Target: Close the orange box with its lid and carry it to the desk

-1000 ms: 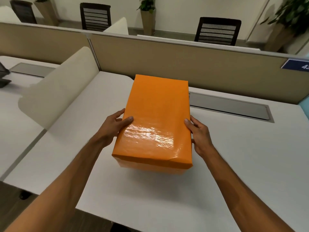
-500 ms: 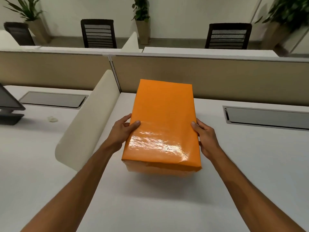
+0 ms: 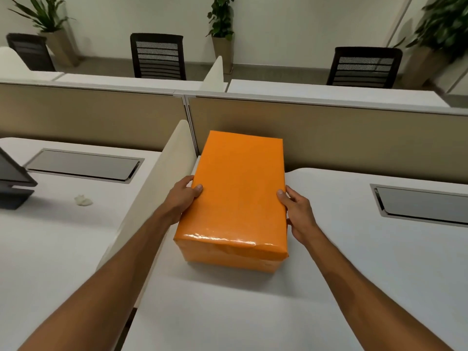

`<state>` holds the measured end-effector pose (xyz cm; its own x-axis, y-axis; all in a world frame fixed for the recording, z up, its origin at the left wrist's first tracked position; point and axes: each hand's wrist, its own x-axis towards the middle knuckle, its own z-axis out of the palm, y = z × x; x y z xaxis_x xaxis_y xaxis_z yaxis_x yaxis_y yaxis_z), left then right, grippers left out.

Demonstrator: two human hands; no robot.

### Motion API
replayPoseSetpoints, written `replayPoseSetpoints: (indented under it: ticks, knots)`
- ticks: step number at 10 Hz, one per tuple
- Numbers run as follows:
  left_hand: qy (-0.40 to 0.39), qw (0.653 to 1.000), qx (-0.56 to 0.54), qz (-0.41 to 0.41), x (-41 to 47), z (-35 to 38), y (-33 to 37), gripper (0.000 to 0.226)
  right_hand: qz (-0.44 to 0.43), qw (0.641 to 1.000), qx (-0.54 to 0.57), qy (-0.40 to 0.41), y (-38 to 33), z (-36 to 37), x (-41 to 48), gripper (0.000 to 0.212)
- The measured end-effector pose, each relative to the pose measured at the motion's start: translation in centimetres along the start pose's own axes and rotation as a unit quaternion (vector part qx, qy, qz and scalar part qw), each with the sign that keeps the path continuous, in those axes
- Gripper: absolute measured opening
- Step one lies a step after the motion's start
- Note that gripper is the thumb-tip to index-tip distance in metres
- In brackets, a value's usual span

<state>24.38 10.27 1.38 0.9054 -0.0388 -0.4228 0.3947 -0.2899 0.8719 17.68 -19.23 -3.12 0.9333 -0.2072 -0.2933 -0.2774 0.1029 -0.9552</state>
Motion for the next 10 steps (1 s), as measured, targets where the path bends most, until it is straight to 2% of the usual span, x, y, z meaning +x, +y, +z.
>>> replayPoseSetpoints:
  ticks: [4, 7, 8, 10]
  knots:
    - [0.007, 0.999, 0.046, -0.007, 2.9, -1.6, 1.1, 0.055, -0.025, 0.999, -0.046, -0.006, -0.9, 2.3, 2.9, 0.049]
    - [0.015, 0.995, 0.099, 0.004, 2.6, -1.3, 1.7, 0.061, -0.028, 0.993, -0.116, 0.009, -1.4, 2.0, 3.2, 0.055]
    - [0.047, 0.988, 0.142, 0.041, 2.0, -0.7, 1.9, 0.066, -0.017, 0.987, -0.157, 0.035, -1.8, 1.8, 3.1, 0.068]
    - [0.097, 0.950, 0.255, 0.155, -1.0, 1.4, 2.8, 0.069, -0.054, 0.960, -0.264, 0.075, -3.3, 0.3, 1.1, 0.061]
